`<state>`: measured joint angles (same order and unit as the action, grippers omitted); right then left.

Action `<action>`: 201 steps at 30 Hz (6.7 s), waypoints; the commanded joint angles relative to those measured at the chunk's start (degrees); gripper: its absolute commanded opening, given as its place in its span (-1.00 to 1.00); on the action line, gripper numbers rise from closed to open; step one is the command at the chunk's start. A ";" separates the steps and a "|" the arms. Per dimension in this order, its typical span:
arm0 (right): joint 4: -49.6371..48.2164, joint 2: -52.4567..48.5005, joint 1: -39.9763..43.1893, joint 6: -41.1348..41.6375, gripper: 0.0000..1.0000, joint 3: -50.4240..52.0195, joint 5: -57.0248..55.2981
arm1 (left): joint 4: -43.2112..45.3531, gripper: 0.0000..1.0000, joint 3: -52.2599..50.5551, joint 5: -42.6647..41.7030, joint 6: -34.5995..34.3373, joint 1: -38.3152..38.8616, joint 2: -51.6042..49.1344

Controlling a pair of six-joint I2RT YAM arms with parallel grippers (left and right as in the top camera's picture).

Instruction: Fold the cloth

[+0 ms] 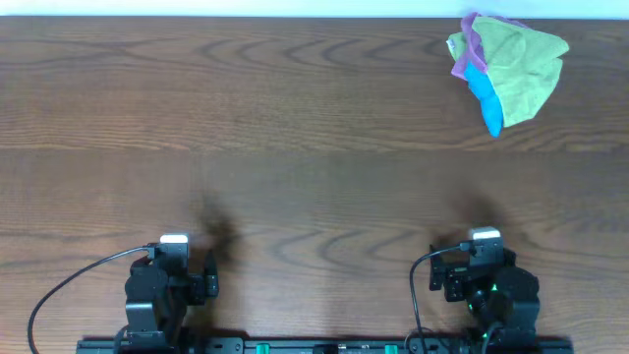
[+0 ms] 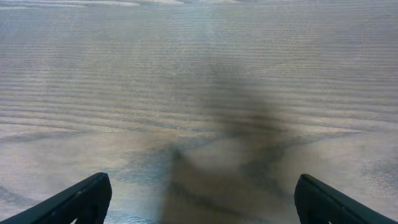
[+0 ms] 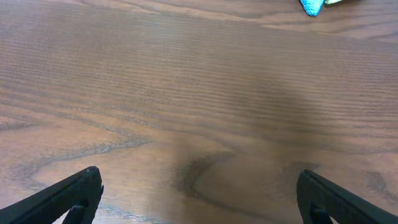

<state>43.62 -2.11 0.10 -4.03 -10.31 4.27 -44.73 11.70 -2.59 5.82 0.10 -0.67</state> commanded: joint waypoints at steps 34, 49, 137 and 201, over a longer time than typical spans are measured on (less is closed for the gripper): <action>-0.15 0.72 0.68 -0.76 0.98 0.79 0.07 | -1.75 0.90 -1.38 -0.37 0.17 -0.17 0.46; -1.60 -2.27 1.07 2.10 0.99 -0.87 0.02 | -1.75 0.90 -1.38 -0.39 0.17 -0.17 0.46; -24.02 -119.43 15.39 8.04 -0.97 -91.08 3.72 | -1.75 0.90 -1.38 -0.39 0.17 -0.17 0.46; 19.21 -94.64 -14.99 7.19 0.62 -91.03 -9.97 | -1.75 0.91 -1.38 -0.39 0.17 -0.17 0.46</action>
<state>61.78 -97.27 -18.24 2.33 -101.08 -6.55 -44.60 11.51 -2.59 5.85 0.10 -0.58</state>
